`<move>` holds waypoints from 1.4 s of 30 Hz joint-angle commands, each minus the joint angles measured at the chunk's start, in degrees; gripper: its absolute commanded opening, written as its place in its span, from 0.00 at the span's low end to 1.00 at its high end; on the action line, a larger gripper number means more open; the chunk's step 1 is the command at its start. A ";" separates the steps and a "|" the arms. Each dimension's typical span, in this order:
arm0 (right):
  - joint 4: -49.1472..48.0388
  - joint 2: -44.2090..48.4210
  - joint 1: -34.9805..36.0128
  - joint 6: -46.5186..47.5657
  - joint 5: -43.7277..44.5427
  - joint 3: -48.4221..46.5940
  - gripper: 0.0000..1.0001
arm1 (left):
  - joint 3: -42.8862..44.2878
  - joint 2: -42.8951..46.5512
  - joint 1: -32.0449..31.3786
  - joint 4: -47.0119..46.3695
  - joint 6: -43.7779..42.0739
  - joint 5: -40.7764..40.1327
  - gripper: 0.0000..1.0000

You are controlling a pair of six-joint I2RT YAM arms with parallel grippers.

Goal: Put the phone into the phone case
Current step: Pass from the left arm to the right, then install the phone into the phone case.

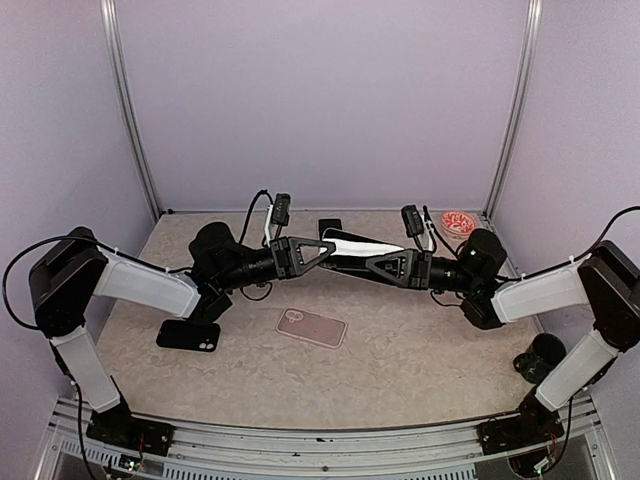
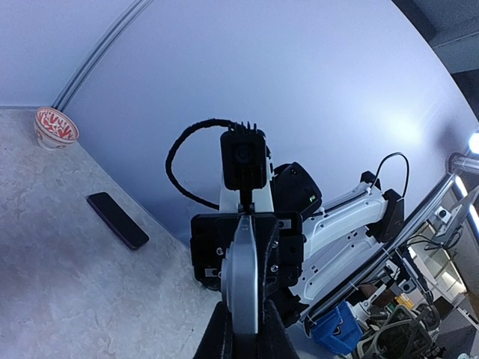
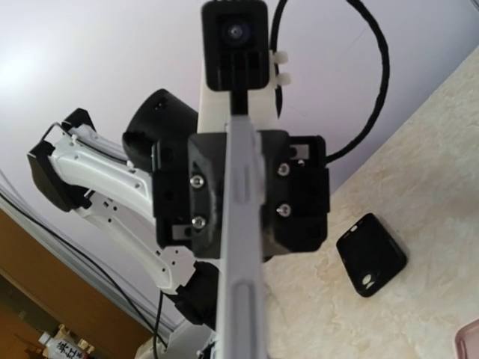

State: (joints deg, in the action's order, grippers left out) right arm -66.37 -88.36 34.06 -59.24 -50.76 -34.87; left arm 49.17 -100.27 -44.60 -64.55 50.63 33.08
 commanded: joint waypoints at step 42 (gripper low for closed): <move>30.92 1.37 5.72 -2.66 14.12 -3.64 0.00 | -21.23 13.42 8.28 13.21 -2.58 -18.01 0.96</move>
State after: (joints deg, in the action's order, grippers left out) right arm -35.75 -85.27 38.11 -60.34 -39.66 -35.22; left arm 28.88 -87.79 -37.01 -51.59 47.55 17.04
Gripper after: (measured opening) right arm 0.054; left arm 0.961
